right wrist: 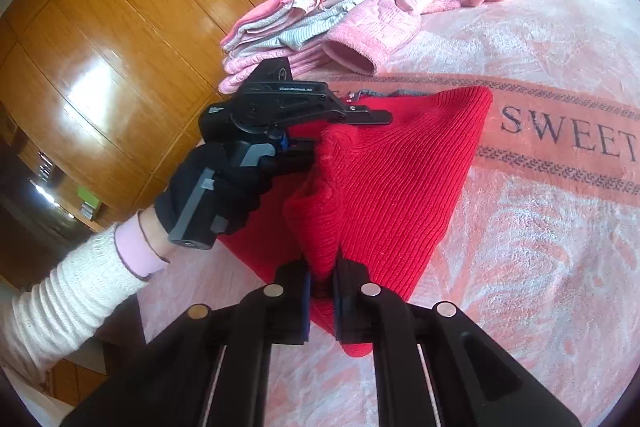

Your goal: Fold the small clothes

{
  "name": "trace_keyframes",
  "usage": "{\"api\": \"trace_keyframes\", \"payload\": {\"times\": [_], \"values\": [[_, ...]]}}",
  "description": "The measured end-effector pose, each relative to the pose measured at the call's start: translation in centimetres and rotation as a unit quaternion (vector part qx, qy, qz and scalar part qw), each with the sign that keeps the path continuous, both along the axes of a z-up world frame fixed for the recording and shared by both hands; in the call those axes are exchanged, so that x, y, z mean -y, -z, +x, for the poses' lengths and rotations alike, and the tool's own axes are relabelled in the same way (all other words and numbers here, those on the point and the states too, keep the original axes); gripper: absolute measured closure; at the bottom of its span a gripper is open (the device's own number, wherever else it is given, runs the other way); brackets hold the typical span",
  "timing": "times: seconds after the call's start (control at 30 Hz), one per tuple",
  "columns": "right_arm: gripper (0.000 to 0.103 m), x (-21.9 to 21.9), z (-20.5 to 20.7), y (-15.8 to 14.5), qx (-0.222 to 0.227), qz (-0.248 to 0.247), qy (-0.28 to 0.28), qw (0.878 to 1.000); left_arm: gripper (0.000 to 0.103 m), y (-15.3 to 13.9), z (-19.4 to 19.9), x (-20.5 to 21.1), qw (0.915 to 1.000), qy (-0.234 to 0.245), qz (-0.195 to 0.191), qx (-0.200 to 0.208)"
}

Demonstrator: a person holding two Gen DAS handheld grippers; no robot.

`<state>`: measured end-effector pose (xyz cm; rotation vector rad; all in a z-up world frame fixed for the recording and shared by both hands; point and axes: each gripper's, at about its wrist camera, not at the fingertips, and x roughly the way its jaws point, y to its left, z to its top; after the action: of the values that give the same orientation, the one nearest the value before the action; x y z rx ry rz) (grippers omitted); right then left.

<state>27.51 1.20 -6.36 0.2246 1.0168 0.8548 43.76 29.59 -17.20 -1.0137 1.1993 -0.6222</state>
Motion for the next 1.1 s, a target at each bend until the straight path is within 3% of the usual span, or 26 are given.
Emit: {"api": "trace_keyframes", "payload": {"times": [0.17, 0.33, 0.6, 0.83, 1.1], "values": [[0.095, -0.8, -0.3, -0.1, -0.003, 0.018, -0.006, 1.000, 0.088, -2.3, -1.1, -0.5, 0.9977, 0.008, 0.014, 0.067], [0.095, -2.9, -0.9, -0.4, -0.004, 0.031, -0.023, 0.999, 0.088, -4.8, -2.0, -1.8, 0.9939, 0.011, 0.030, 0.105], [0.095, -8.3, -1.3, -1.2, -0.010, 0.072, -0.056, 0.996, 0.088, -9.0, -4.4, -7.4, 0.9848, -0.002, 0.052, 0.166], [0.095, -15.1, -1.8, -1.7, -0.003, 0.062, -0.091, 0.994, 0.088, -10.4, -5.9, -13.5, 0.9797, -0.033, 0.074, 0.183], [0.095, -21.1, -2.2, 0.9, -0.015, 0.009, -0.124, 0.992, 0.088, -7.2, -7.4, -19.1, 0.9810, -0.063, 0.088, 0.161]]}}
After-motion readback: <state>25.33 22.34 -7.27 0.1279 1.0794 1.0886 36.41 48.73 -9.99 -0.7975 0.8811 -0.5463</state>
